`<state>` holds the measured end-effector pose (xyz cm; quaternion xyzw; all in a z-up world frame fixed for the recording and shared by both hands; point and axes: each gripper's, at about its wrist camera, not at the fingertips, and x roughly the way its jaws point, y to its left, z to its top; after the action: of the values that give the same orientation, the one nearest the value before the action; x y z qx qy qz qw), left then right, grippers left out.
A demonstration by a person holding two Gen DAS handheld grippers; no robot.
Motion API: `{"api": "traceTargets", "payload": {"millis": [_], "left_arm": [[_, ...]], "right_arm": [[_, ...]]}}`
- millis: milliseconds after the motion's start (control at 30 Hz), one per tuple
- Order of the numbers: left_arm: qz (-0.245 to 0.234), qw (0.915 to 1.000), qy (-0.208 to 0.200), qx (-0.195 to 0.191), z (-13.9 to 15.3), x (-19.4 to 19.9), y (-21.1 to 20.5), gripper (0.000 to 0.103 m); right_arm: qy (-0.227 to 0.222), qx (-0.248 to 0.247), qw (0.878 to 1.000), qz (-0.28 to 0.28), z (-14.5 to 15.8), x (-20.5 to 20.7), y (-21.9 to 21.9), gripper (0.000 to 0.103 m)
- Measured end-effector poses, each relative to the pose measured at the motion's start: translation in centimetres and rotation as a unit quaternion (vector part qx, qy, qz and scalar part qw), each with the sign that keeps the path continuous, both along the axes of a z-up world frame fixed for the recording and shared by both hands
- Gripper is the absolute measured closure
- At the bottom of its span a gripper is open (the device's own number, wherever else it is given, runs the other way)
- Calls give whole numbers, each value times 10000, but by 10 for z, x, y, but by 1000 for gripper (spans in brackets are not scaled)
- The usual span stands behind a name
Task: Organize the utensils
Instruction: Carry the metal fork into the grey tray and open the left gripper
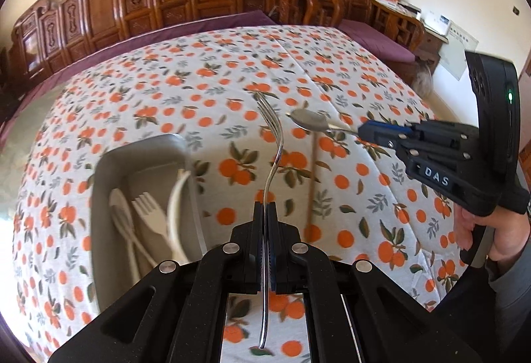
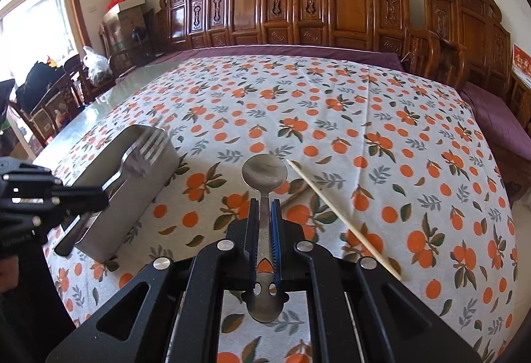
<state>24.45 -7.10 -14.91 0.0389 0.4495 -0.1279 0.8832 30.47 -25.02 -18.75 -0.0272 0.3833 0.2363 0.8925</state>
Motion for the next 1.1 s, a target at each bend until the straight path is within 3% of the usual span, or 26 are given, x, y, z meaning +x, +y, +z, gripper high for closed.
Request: {"api": "traceTargets", "payload": {"millis": [267, 500, 800, 1100], "left_arm": [[430, 9991, -50, -43, 2, 6, 47, 102], [750, 9971, 102, 6, -16, 19, 78, 102], [979, 9945, 333, 189, -49, 25, 95, 102], [1025, 9932, 526, 189, -64, 32, 96, 101]], "right_arm": [[10, -86, 9999, 68, -2, -3, 13, 95], [54, -173, 9998, 86, -7, -2, 18, 95], [84, -251, 9996, 126, -11, -2, 24, 95], [89, -296, 9993, 193, -12, -3, 31, 95]]}}
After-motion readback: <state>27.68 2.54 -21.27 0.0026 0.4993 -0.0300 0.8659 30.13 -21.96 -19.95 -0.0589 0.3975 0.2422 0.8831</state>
